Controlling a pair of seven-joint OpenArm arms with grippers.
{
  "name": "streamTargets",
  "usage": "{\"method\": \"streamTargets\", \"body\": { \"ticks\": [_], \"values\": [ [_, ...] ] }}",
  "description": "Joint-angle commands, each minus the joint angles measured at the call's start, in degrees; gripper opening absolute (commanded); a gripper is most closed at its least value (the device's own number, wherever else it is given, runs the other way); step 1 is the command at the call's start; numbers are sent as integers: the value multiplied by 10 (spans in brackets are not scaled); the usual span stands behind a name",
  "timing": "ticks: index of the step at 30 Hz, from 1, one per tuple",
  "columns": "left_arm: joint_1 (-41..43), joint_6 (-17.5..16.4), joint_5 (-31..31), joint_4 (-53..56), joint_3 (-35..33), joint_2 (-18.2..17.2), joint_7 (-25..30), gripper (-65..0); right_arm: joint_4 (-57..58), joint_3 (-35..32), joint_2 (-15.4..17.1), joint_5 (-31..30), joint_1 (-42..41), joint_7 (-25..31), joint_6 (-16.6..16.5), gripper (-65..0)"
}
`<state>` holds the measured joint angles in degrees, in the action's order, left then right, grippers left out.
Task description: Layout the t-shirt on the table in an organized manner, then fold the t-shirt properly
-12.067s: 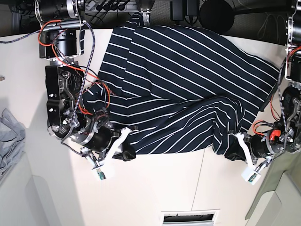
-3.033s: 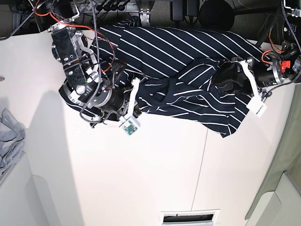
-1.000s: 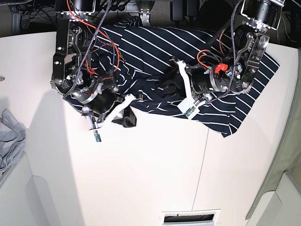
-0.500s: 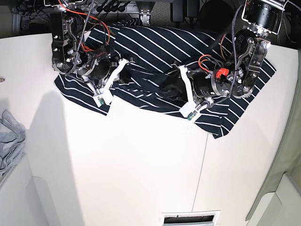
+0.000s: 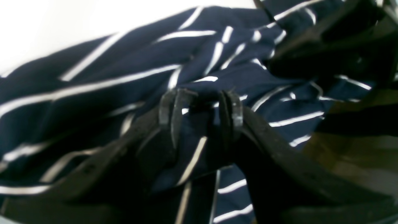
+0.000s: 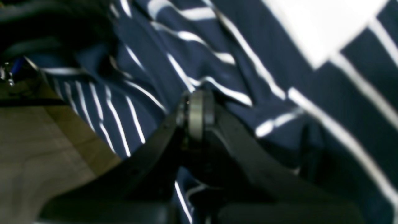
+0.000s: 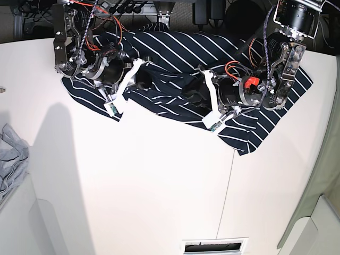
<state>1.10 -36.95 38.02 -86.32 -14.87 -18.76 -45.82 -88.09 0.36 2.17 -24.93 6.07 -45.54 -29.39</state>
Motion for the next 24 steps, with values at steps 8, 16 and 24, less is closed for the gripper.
{"method": "streamTargets", "body": {
  "ticks": [8,16,24],
  "values": [
    [18,-31,85,-8,3,-3,-13,-442,-17,24,-14,26,-86,22,-6,-650],
    [44,-31,103,-8,3,-3,-13,-442,-4,100,-14,65,-125,18,8,-650],
    [46,-31,125,-8,3,3,-9,-442,-4,185,-12,65,-57,8,9,-650]
  ]
}}
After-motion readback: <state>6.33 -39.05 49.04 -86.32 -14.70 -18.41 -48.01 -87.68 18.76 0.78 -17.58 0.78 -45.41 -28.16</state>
